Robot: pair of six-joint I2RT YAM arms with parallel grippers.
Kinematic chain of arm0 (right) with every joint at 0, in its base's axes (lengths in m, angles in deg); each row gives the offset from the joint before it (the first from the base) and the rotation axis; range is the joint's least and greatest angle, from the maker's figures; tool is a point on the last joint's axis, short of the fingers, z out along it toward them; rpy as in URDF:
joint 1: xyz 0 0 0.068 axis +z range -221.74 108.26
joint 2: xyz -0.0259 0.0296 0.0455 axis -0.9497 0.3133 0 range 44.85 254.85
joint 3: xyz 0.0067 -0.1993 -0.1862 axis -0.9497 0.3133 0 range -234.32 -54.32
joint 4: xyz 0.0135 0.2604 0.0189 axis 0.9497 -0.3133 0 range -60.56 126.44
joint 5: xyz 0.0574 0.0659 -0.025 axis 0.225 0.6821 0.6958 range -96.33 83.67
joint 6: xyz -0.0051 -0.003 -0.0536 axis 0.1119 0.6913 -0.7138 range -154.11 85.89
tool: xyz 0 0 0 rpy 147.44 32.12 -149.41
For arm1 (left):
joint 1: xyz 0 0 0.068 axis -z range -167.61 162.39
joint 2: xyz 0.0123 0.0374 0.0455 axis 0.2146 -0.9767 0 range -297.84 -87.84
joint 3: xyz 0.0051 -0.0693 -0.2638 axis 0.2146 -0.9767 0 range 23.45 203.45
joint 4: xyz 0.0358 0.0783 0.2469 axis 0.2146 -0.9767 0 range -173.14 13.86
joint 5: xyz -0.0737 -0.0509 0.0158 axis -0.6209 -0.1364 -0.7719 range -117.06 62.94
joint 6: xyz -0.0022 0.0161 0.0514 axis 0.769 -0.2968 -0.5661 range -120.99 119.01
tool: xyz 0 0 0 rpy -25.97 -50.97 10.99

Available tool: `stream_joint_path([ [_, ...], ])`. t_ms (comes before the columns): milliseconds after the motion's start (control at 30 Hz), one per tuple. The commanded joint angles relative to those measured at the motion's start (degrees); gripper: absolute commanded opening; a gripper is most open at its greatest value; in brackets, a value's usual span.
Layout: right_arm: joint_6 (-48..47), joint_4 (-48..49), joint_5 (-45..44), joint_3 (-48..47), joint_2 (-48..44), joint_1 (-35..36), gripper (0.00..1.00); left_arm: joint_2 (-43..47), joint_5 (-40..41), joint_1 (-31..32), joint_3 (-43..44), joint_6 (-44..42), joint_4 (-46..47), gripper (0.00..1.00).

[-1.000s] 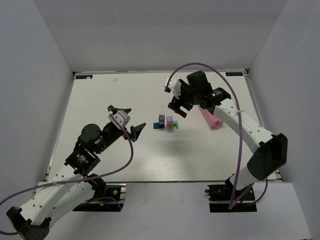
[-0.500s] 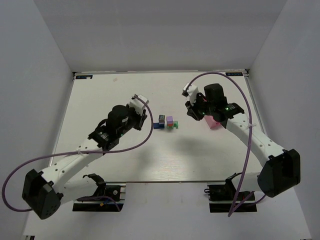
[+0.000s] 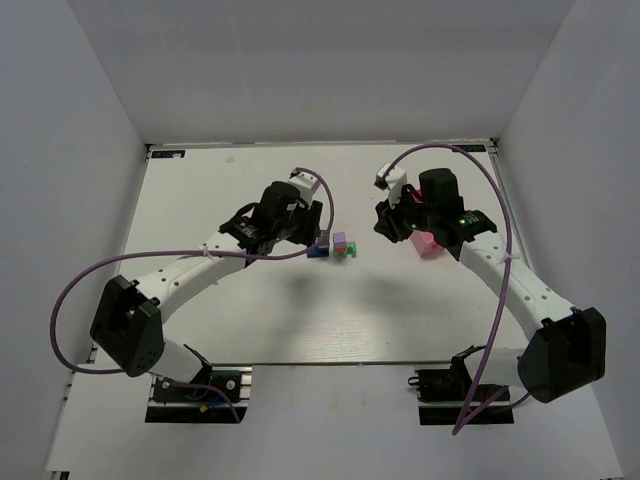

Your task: Build the wood block tower

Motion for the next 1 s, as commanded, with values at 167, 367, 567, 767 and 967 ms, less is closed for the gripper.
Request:
stream_joint_path([
  [167, 1.58, 2.17, 1.89, 0.57, -0.55, -0.13, 0.41, -5.85, -0.14, 2.52, 10.64, 6.65, -6.36, 0.71],
  [367, 1.84, 2.17, 1.89, 0.92, -1.34, -0.56, 0.41, -10.16, 2.41, 3.76, 13.28, 8.67, -9.53, 0.68],
  [567, 1.75, 2.17, 1.98, 1.09, -1.25, -0.39, 0.41, -12.0, 5.22, 4.28, 15.74, 9.82, -10.14, 0.68],
  [767, 1.84, 2.08, 1.98, 1.01, -0.99, -0.39, 0.41, -13.76, 5.22, 4.81, 17.59, 9.82, -10.67, 0.68],
  [967, 2.28, 1.9, 2.77, 0.92, 0.07, -0.3, 0.41, -14.29, 6.27, 5.34, 18.2, 10.95, -11.8, 0.69],
])
